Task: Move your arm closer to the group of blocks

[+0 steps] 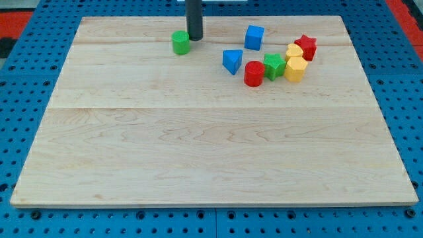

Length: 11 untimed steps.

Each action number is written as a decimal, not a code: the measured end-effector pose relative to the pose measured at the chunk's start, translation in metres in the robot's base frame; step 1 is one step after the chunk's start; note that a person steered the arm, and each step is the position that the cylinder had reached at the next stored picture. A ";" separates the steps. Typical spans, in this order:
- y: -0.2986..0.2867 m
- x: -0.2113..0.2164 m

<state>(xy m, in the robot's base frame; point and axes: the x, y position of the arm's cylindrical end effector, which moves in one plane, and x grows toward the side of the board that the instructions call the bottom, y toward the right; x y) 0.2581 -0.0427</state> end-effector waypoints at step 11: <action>0.161 0.166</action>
<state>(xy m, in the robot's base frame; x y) 0.4240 0.1181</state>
